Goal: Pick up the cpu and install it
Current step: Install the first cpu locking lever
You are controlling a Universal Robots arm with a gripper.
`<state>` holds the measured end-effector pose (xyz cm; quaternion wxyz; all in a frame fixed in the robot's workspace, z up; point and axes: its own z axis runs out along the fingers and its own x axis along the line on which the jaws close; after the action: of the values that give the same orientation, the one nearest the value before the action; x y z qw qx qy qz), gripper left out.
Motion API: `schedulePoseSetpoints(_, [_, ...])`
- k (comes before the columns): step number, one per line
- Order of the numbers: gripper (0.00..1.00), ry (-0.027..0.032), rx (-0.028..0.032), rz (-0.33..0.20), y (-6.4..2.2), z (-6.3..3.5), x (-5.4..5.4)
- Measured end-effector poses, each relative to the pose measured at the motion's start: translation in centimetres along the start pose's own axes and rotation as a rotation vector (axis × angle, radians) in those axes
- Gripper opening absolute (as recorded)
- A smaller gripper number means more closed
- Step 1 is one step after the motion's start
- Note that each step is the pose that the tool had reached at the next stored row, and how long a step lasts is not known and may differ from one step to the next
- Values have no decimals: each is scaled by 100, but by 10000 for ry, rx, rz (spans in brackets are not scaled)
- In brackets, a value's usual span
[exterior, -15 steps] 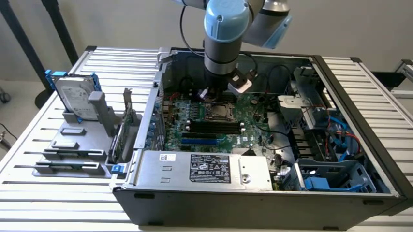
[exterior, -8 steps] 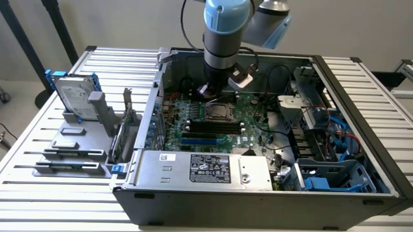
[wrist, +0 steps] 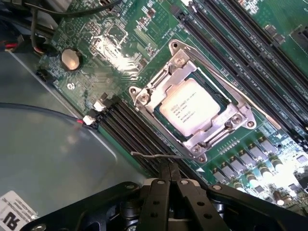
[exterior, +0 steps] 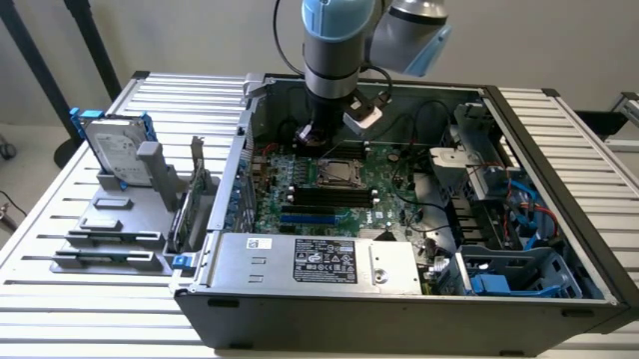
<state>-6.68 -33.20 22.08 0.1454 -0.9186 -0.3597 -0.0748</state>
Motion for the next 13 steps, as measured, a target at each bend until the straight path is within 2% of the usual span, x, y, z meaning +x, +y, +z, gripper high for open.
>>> schedulePoseSetpoints(2, [11,24,-21,-11,-1,4,-3])
schedulePoseSetpoints(5, [11,103,-96,-50,6,32,-11])
schedulePoseSetpoints(8, [11,157,-145,-74,8,63,-24])
schedulePoseSetpoints(10, [11,176,-169,-86,2,78,-38])
schedulePoseSetpoints(13, [11,166,-183,-87,-5,81,-47])
